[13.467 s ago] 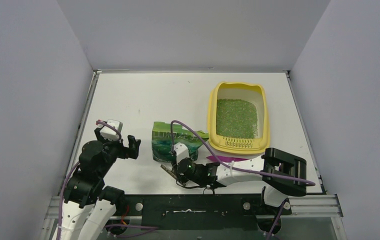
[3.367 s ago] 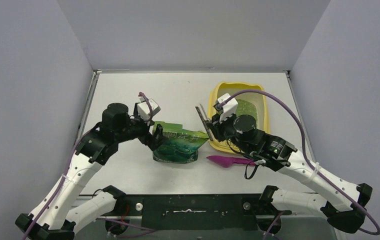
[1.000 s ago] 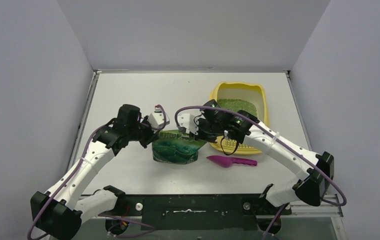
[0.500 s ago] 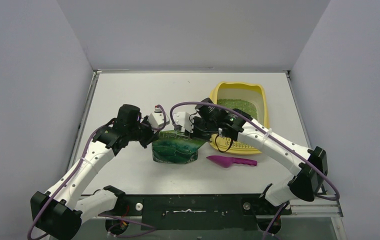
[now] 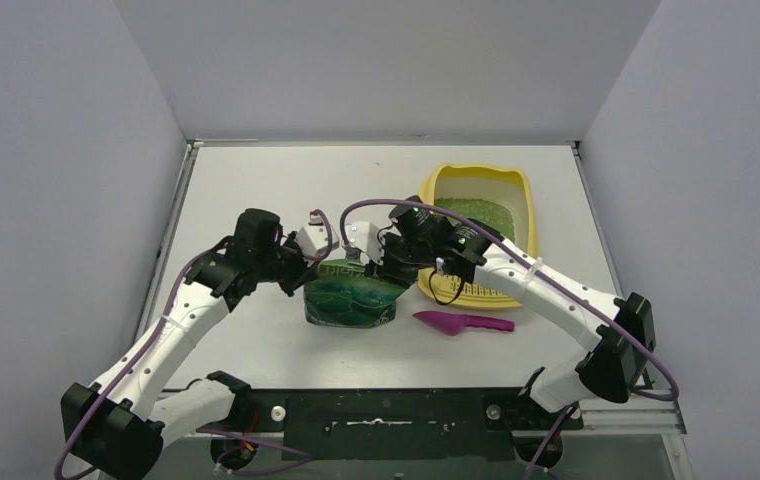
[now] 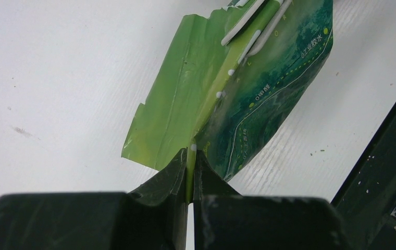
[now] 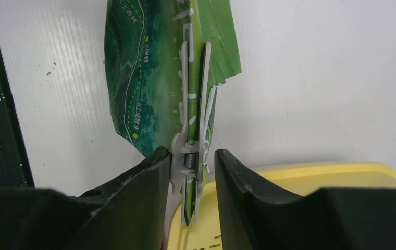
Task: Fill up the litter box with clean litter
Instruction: Clamp the cat litter bag at the center of the board.
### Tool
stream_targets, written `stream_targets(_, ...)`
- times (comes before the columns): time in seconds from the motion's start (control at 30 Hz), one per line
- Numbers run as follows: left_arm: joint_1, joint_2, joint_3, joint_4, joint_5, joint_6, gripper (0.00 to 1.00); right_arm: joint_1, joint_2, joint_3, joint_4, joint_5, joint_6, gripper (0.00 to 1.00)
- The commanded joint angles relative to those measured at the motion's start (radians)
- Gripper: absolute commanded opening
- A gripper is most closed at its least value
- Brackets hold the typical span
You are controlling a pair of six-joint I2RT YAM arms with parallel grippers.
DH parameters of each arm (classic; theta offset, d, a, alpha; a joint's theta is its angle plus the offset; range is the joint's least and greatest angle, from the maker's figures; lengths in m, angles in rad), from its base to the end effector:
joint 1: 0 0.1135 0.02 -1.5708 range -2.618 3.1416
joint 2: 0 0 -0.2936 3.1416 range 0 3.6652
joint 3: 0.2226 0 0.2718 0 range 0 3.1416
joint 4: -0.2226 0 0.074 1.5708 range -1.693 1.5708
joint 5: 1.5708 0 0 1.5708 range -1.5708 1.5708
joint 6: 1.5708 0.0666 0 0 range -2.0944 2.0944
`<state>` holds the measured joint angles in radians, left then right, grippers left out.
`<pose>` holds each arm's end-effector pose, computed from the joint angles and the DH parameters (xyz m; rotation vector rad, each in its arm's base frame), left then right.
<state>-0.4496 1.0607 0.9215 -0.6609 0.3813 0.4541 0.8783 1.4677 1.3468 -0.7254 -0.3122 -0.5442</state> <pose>0.2073 -0.1275 0.2949 1.1840 2.0209 -0.4485 0.2085 0.2834 0.3303 -1.6937 1.7438 0.5295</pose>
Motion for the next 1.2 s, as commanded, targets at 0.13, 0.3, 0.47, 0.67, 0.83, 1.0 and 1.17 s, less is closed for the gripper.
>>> stream_targets(0.13, 0.003, -0.022, 0.007, 0.037, 0.071, -0.009, 0.00, 0.005, -0.045, -0.007, 0.087, 0.021, 0.028, 0.47)
stream_targets(0.3, 0.003, -0.021, 0.005, 0.037, 0.073, -0.011, 0.00, 0.005, -0.065, -0.017, 0.103, 0.033, 0.029, 0.43)
stream_targets(0.47, 0.002, -0.015, 0.008, 0.038, 0.074, -0.013, 0.00, 0.004, -0.074, -0.034, 0.093, 0.025, 0.022, 0.44)
stream_targets(0.67, 0.003, -0.010, 0.009, 0.038, 0.075, -0.014, 0.00, 0.003, -0.131, -0.097, 0.141, 0.026, 0.003, 0.59)
stream_targets(0.83, 0.003, -0.008, 0.009, 0.037, 0.079, -0.015, 0.00, 0.003, -0.173, -0.161, 0.188, 0.051, -0.040, 0.59)
stream_targets(1.0, 0.003, -0.005, 0.009, 0.037, 0.079, -0.015, 0.00, 0.001, -0.170, -0.168, 0.212, 0.057, -0.062, 0.56)
stream_targets(1.17, 0.003, -0.006, 0.011, 0.037, 0.080, -0.017, 0.00, 0.001, -0.134, -0.151, 0.221, 0.060, -0.068, 0.54)
